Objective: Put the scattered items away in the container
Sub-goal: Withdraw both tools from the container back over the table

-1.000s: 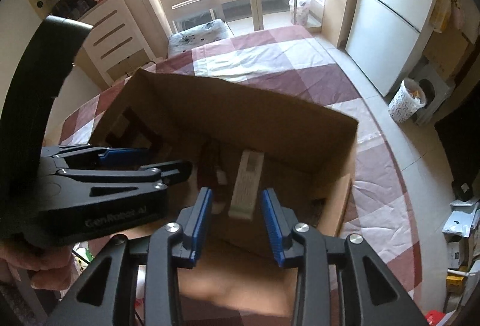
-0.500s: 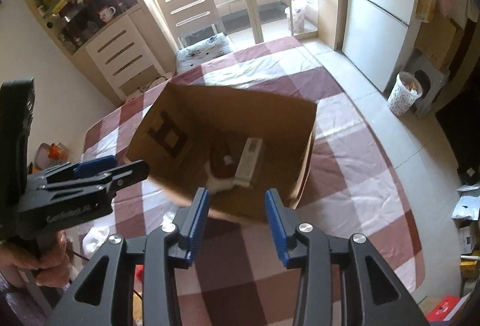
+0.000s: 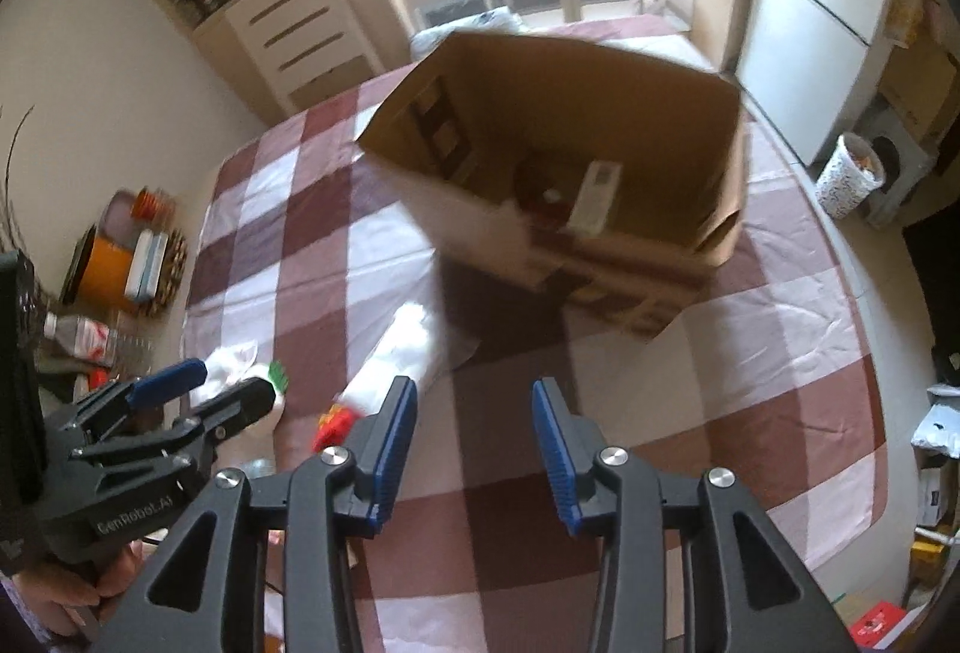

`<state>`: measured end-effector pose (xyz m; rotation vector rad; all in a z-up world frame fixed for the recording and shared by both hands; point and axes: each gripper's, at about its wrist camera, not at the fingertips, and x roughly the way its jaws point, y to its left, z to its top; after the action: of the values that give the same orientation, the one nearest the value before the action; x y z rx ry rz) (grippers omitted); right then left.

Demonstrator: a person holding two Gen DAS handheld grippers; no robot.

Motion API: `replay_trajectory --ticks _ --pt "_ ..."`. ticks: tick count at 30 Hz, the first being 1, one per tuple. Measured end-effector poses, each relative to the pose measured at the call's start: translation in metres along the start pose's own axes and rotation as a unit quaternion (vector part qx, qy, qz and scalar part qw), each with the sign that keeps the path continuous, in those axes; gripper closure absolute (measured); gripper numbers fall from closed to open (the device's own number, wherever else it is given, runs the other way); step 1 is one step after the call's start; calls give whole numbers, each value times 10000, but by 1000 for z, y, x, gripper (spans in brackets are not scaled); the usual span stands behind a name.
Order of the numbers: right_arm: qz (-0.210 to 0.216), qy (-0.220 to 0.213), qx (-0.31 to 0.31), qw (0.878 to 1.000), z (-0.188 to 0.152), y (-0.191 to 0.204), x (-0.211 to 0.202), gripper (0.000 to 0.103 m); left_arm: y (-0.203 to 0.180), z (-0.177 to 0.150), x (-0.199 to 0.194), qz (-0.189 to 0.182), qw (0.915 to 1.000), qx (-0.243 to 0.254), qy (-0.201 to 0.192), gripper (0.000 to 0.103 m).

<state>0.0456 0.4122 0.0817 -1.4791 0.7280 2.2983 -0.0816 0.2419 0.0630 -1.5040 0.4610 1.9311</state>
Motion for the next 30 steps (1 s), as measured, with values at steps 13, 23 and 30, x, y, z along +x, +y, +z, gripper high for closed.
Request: replay_trajectory --ticks 13,23,30 --pt "306 308 -690 9967 -26 71 17 62 70 -65 -21 436 9963 -730 112 25" --pt "458 545 -1177 9905 -50 123 28 62 115 -104 -36 604 9918 -1115 135 25" --pt "517 672 -1387 9867 -66 153 34 62 143 -126 -46 678 9885 -1340 159 25"
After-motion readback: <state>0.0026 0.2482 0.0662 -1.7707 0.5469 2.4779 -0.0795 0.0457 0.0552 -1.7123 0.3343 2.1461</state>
